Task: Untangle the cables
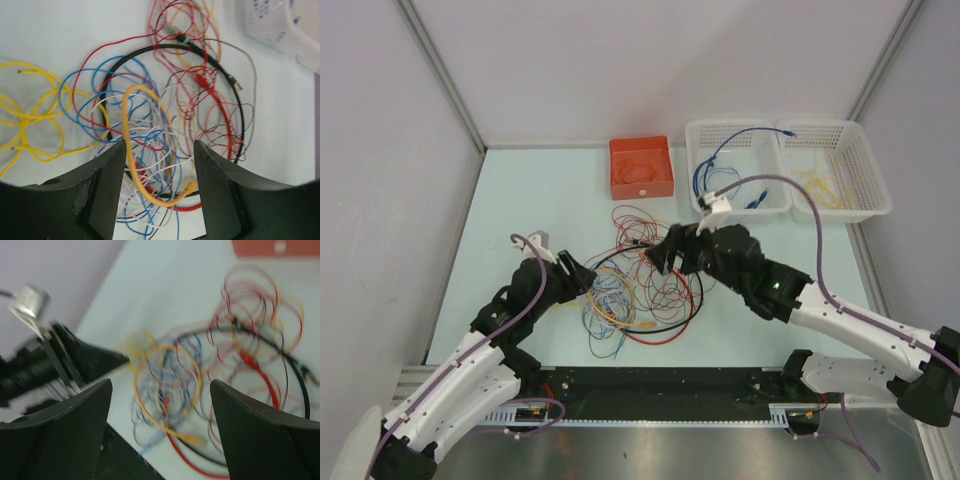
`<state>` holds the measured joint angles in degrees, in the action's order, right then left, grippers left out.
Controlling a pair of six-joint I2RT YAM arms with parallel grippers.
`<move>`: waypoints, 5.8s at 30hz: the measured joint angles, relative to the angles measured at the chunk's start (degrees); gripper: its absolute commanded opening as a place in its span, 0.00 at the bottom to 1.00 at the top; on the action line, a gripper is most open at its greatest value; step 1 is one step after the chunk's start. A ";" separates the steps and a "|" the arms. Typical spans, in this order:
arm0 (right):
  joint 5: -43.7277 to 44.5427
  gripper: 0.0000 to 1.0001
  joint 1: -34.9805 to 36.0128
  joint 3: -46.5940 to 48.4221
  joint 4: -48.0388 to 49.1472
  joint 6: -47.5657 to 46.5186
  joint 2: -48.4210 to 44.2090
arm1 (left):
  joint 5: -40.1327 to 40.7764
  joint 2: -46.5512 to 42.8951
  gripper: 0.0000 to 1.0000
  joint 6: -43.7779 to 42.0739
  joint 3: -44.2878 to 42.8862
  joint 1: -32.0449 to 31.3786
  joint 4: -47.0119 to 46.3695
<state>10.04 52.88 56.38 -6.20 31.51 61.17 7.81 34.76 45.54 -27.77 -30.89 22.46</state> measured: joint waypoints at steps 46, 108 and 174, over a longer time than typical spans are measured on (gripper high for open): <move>10.54 0.82 13.62 -12.57 -8.44 4.46 -8.66 | -18.75 9.70 0.00 10.58 4.04 14.05 -19.43; 8.39 0.80 5.57 -7.76 -13.29 -3.06 -14.91 | -1.46 23.74 0.84 -11.02 -7.23 6.19 -2.03; -1.27 0.79 -1.16 -3.54 -11.02 -2.78 -19.02 | -51.63 21.18 0.00 -22.21 -26.34 -12.61 -26.51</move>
<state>8.78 51.72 52.84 -17.21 28.73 42.15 -43.81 55.94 23.33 -54.11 -43.51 -4.05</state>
